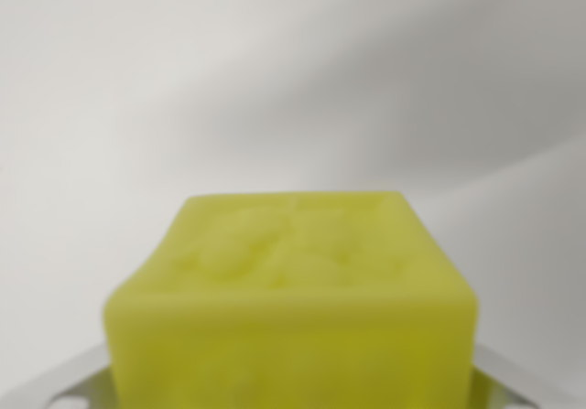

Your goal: Pick yellow cube

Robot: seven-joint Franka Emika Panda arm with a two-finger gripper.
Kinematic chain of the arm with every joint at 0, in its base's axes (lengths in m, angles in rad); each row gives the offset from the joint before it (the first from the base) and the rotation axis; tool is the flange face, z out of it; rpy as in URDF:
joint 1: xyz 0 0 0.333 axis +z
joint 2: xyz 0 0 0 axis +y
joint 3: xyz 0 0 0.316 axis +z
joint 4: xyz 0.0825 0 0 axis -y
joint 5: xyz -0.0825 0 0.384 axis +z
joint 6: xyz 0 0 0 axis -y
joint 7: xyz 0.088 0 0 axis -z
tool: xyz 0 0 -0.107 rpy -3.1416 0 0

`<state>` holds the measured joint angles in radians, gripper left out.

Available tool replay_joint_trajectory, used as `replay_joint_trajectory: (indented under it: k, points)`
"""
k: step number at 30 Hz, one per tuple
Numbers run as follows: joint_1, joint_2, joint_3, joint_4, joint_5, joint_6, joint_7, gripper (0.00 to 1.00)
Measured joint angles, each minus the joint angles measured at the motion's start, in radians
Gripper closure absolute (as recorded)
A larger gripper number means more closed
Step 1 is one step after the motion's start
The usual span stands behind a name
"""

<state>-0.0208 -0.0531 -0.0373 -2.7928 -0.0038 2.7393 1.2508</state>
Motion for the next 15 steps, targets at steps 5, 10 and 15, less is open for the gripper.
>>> replay_joint_trajectory:
  k: [5, 10, 15]
  points:
    - [-0.001, -0.043, 0.000, 0.000, -0.003, -0.043, 0.002, 1.00]
    - [-0.001, -0.084, 0.000, 0.002, -0.006, -0.087, 0.004, 1.00]
    - [-0.001, -0.123, 0.000, 0.006, -0.008, -0.130, 0.005, 1.00]
